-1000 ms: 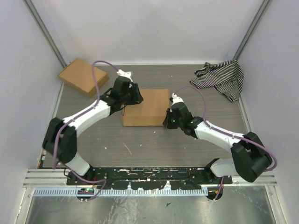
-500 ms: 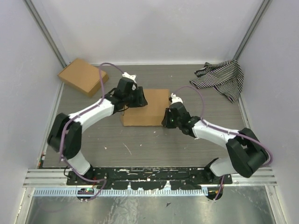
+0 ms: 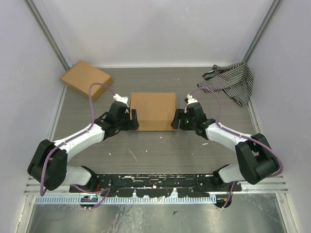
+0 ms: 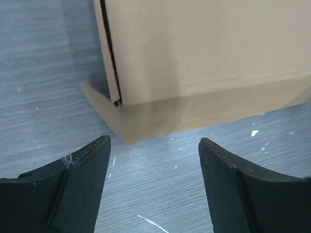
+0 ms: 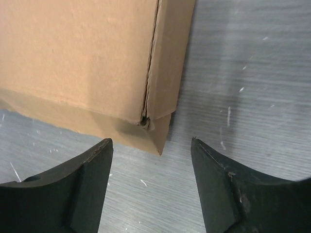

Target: Fold the paper box

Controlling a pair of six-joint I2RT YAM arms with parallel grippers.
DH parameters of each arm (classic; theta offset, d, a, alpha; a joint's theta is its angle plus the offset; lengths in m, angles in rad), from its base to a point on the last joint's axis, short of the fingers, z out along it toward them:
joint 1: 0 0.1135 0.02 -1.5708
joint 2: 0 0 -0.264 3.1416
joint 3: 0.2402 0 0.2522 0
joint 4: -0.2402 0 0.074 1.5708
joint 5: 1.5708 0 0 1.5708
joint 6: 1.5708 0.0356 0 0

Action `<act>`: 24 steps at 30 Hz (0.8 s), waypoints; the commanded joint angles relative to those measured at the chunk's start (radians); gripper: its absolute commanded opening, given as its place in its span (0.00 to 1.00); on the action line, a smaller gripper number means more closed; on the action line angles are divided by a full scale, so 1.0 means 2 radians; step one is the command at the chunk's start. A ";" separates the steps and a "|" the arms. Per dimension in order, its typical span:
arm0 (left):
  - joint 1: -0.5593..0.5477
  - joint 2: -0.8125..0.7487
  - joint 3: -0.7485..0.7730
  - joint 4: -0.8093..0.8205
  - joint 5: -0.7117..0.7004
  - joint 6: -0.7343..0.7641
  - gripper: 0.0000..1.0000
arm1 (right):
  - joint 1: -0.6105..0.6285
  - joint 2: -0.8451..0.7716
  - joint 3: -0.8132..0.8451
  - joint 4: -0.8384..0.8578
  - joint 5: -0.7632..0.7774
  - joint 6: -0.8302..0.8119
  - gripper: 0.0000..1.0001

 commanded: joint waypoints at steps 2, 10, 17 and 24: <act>0.000 0.005 -0.016 0.021 -0.009 0.003 0.79 | 0.004 -0.006 -0.014 0.046 -0.055 -0.008 0.70; 0.000 0.015 -0.029 0.046 -0.032 0.023 0.80 | 0.004 -0.002 -0.026 0.049 -0.058 -0.021 0.70; 0.000 0.065 -0.022 0.069 -0.036 0.040 0.80 | 0.004 0.017 -0.027 0.070 -0.059 -0.022 0.69; 0.000 0.092 -0.014 0.078 -0.021 0.030 0.78 | 0.004 0.026 -0.029 0.083 -0.075 -0.024 0.65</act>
